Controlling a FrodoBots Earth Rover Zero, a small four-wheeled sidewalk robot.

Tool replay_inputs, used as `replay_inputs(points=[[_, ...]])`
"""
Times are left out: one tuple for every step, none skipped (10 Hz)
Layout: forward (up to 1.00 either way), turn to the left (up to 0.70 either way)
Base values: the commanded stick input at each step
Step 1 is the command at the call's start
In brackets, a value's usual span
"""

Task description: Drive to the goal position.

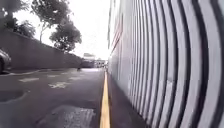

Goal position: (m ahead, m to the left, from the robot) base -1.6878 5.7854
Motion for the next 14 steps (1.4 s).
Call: replay_inputs(points=[[0.69, 0.0], [0.69, 0.0], [0.69, 0.0], [0.7, 0.0], [0.7, 0.0], [0.7, 0.0], [0.7, 0.0], [0.7, 0.0], [0.7, 0.0], [0.7, 0.0], [0.7, 0.1], [0.7, 0.02], [0.7, 0.0], [0.7, 0.0]])
